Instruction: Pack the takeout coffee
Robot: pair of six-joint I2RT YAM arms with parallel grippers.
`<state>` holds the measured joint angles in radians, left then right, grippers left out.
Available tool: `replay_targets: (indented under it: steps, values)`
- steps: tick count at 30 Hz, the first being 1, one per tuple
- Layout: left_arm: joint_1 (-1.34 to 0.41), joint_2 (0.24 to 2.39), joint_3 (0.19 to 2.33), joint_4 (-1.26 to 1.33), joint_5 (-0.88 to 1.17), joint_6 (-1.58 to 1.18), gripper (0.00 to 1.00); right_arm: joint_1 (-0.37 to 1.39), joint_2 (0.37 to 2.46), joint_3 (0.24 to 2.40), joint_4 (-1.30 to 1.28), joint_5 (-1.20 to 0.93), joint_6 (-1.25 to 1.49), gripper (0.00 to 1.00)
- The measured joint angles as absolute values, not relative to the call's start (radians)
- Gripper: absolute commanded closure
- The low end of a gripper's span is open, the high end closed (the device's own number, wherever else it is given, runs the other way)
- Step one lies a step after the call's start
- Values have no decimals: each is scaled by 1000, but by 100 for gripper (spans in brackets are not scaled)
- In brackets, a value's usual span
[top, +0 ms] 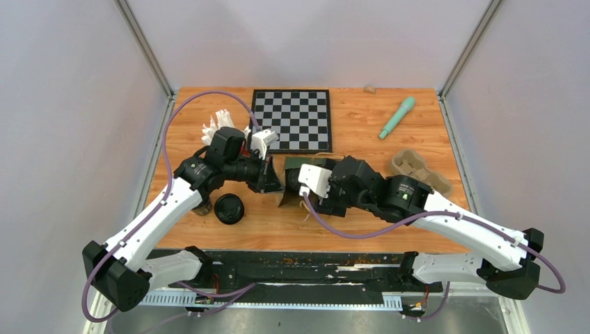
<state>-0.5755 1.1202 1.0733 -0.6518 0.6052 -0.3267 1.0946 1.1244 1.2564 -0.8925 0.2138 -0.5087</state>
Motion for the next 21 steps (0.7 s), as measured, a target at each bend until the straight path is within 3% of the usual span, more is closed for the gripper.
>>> replay_targets:
  steps: [2, 14, 21]
  values:
    - [-575, 1120, 1073, -649, 605, -343, 79, 1120, 1124, 1242, -891, 227, -512, 27]
    - [-575, 1077, 1071, -673, 554, -377, 69, 1217, 1134, 1206, -851, 300, -513, 27]
    - [-575, 1069, 1071, -678, 542, -382, 95, 1237, 1133, 1184, -846, 339, -517, 27]
